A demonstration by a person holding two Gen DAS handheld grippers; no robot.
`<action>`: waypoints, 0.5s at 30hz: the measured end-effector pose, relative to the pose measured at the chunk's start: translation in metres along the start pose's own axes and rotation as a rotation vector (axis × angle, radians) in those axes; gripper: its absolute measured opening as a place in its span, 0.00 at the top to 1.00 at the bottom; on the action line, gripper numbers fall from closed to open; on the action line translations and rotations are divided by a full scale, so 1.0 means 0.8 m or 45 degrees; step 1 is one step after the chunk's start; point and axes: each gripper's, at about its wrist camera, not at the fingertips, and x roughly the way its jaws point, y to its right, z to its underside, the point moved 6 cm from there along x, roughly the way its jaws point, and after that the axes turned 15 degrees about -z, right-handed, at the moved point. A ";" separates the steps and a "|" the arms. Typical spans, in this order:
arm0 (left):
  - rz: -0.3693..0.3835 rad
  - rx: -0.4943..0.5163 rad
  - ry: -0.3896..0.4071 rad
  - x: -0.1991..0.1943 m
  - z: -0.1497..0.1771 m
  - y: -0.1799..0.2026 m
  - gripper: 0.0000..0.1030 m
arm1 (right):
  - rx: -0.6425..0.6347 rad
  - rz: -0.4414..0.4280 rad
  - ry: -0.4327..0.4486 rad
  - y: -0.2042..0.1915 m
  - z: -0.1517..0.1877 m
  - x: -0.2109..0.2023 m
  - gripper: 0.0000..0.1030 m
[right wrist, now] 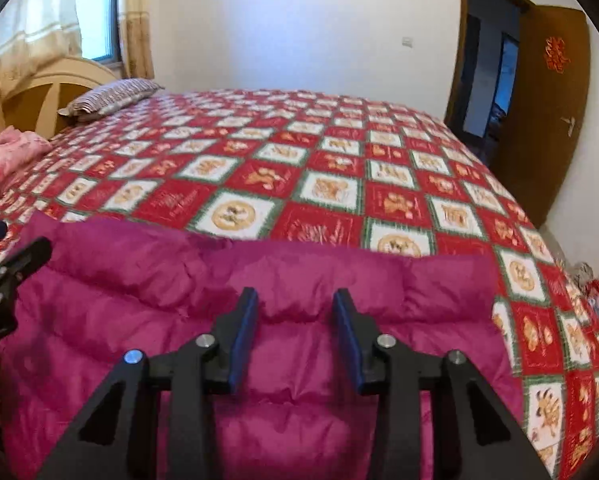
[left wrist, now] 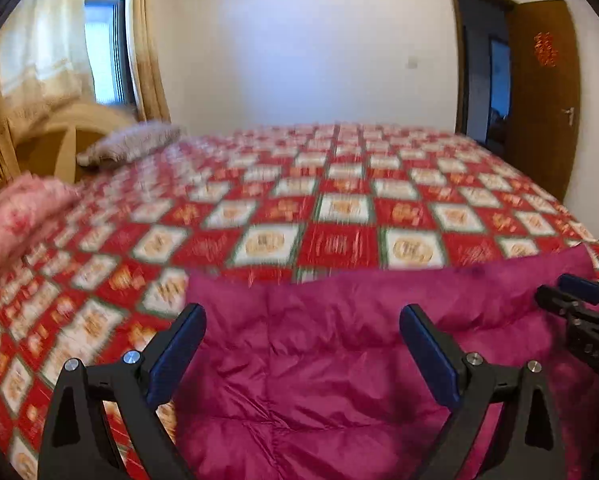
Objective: Fold large clothes
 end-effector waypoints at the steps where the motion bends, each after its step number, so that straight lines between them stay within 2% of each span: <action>1: 0.000 -0.008 -0.040 0.011 0.009 0.001 0.05 | 0.011 -0.008 -0.008 0.002 0.005 0.004 0.59; 4: 0.035 -0.063 -0.116 0.033 0.032 0.003 0.05 | 0.055 -0.031 -0.013 0.014 0.019 0.014 0.59; 15: -0.009 -0.062 -0.128 0.050 0.035 0.012 0.05 | 0.101 -0.070 -0.003 0.019 0.018 0.026 0.59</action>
